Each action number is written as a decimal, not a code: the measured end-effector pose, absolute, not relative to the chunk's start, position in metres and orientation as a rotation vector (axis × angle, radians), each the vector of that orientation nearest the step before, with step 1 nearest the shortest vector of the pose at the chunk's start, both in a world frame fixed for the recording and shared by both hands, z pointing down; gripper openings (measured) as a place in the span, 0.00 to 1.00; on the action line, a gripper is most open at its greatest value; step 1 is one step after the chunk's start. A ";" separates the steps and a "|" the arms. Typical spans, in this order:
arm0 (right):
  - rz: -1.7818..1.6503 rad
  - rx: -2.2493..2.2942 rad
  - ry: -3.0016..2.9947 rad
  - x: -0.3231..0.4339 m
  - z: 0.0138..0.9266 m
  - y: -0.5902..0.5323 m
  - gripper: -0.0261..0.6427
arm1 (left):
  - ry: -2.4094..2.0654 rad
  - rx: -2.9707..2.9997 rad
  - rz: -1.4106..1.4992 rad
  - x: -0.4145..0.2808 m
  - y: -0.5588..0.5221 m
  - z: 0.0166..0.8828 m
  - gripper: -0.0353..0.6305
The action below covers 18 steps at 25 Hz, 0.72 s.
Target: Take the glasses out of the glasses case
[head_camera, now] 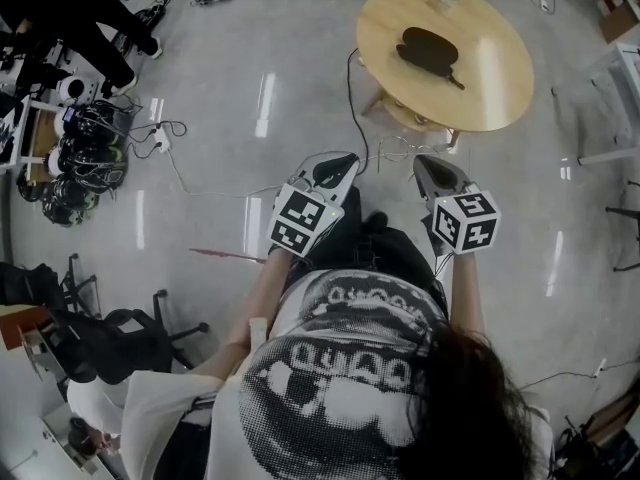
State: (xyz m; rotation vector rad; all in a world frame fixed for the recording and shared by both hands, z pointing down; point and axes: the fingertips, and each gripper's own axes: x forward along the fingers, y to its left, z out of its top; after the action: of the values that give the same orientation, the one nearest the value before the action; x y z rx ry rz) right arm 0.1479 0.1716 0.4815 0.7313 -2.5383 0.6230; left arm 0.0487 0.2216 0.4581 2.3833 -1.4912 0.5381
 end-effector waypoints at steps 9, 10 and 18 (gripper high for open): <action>0.619 0.703 -2.538 0.138 0.484 0.171 0.04 | -1.465 2.394 0.539 0.052 0.220 0.459 0.08; 0.619 0.700 -2.537 0.138 0.484 0.171 0.04 | -1.464 2.395 0.538 0.053 0.220 0.459 0.08; 0.611 0.685 -2.532 0.133 0.484 0.169 0.04 | -1.465 2.388 0.533 0.050 0.218 0.459 0.08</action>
State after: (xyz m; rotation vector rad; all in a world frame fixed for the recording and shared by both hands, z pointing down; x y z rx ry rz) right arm 0.1326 0.1685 0.4844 0.6848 -2.5324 0.6112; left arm 0.0497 0.2178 0.4591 2.3884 -1.4653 0.5335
